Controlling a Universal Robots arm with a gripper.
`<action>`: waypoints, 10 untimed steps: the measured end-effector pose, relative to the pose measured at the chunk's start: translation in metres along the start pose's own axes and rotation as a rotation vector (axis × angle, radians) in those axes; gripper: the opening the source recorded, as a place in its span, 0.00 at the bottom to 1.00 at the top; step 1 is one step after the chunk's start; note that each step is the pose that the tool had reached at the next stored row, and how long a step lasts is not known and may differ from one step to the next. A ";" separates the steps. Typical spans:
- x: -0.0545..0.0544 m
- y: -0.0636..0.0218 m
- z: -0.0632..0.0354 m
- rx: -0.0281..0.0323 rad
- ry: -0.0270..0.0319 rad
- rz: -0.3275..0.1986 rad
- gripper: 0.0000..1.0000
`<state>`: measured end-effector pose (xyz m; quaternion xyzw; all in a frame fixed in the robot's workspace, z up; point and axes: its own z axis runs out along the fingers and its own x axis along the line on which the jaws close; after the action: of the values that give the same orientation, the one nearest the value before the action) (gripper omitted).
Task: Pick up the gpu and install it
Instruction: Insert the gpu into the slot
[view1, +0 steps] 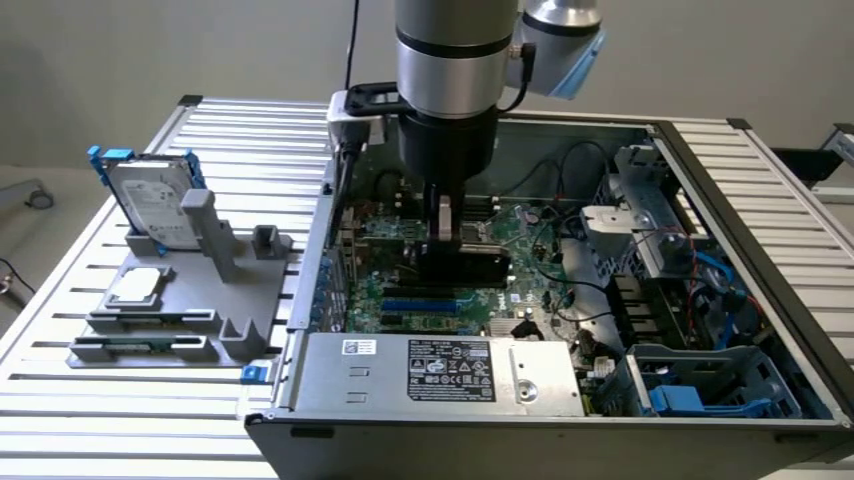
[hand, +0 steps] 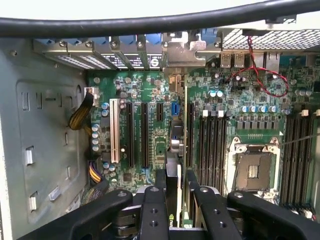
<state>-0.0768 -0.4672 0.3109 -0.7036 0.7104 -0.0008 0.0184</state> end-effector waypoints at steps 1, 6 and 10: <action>0.000 0.0001 0.0006 0.0001 0.0001 0.000 0.26; 0.000 0.0023 0.0064 0.0007 0.0002 0.000 0.26; 0.000 0.0027 0.0078 0.0006 0.0005 0.000 0.26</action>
<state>-0.0792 -0.4673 0.3030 -0.7036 0.7103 -0.0011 0.0185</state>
